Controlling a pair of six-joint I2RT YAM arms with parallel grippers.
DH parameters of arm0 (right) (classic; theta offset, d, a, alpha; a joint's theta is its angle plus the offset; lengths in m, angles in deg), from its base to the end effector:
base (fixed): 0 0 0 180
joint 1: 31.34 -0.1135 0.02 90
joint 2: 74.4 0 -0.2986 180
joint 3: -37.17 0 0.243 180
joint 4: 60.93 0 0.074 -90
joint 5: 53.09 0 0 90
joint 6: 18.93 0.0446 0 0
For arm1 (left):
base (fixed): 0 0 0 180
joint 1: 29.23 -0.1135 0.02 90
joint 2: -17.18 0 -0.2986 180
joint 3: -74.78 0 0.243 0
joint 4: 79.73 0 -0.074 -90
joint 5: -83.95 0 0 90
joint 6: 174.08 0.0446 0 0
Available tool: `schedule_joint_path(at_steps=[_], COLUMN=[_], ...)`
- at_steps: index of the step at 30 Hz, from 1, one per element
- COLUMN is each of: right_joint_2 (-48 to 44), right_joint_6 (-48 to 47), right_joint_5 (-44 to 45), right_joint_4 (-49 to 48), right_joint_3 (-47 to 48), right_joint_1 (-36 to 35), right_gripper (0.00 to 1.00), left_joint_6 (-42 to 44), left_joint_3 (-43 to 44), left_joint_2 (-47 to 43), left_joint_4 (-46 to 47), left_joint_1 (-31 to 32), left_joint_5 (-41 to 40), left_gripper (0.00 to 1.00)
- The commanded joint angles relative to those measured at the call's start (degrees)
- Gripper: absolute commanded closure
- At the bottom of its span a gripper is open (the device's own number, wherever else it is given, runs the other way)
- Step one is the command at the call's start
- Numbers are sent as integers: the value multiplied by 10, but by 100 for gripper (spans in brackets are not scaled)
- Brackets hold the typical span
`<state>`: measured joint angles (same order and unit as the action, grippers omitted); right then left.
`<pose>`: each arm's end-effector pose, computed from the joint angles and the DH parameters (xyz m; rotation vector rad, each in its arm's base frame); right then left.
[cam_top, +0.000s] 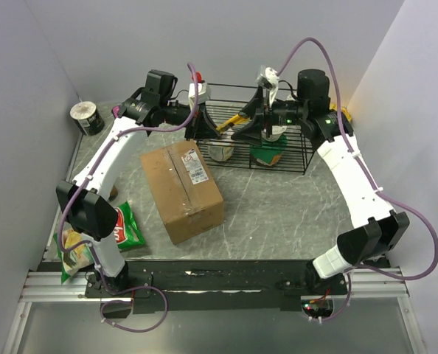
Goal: Unpack the express box
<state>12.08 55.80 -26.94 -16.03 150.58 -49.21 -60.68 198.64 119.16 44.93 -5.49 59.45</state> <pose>0.2803 0.1324 0.4927 -1.1999 1.3834 1.0666 0.3358 -0.1920 0.4452 1.3453 1.4604 -1.2100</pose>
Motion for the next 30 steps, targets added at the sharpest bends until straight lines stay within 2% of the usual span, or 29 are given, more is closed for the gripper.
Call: schedule_joint_path(at_steps=[1,11,30], right_joint_2=[14,28,53], right_joint_6=[-2,-1,-17], right_joint_5=[16,16,33], right_joint_4=[-26,-27,-18], right_joint_3=[22,22,35], right_joint_1=[-21,-30,-53], right_gripper=[26,42,55], left_joint_6=[6,3,6], left_joint_3=[6,6,19], left_joint_2=[-5,-2,9], left_joint_4=[11,12,10], left_joint_1=[2,2,2], left_joint_5=[27,27,30], left_gripper=[99,99,99])
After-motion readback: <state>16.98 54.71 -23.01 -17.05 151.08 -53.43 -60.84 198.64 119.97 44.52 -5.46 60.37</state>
